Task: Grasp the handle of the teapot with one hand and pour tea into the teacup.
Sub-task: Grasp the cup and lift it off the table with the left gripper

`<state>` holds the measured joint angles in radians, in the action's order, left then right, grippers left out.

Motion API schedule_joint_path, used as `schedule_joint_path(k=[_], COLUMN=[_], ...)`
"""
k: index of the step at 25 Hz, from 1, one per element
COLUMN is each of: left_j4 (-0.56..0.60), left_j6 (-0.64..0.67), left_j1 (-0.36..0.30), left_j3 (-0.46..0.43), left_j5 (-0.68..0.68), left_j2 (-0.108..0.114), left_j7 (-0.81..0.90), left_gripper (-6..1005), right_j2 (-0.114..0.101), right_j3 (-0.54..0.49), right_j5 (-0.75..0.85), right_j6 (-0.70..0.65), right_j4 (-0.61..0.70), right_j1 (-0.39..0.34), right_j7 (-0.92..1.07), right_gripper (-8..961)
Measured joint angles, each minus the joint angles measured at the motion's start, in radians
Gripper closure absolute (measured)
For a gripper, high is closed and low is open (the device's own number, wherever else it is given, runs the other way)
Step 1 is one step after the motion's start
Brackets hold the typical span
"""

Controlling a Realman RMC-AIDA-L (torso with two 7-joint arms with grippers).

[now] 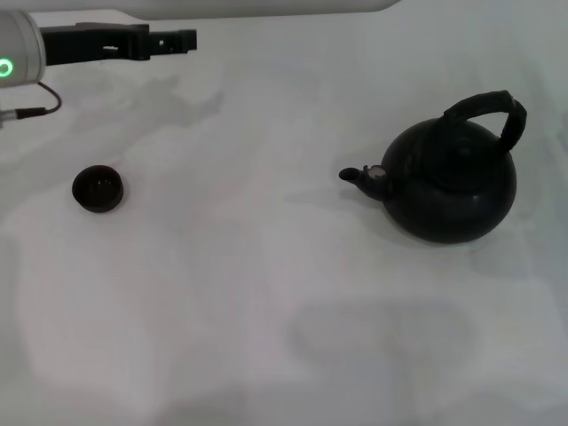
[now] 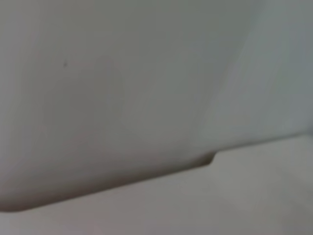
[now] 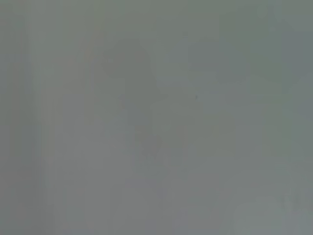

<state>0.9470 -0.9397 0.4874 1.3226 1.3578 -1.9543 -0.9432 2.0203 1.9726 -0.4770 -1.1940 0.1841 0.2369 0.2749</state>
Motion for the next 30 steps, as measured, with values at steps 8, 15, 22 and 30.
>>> schedule_joint_path(k=[8,15,22,30], left_j4=[0.222,0.285,0.273,0.248], left_j6=[-0.236,-0.347,-0.363,-0.374], left_j1=[0.014,0.050,0.059,0.053], left_j3=[-0.140,-0.143,-0.135,-0.133], left_j5=[-0.442,-0.657,-0.743,-0.797], left_j2=[-0.076,-0.096,-0.111,-0.113], left_j7=[0.200,0.301,0.330,0.341], left_gripper=[124,118,115,114], right_j2=[-0.002,-0.002,-0.002,-0.002], right_j3=[0.000,0.000,0.000,0.002], right_j5=[-0.001,0.000,0.000,0.001], right_j6=[0.004,0.004,0.004,0.004], right_j4=[-0.001,0.000,0.000,0.000], right_j1=[0.010,0.014,0.020,0.022], right_j7=[-0.002,-0.002,-0.002,0.002], right_gripper=[83,83,83,83])
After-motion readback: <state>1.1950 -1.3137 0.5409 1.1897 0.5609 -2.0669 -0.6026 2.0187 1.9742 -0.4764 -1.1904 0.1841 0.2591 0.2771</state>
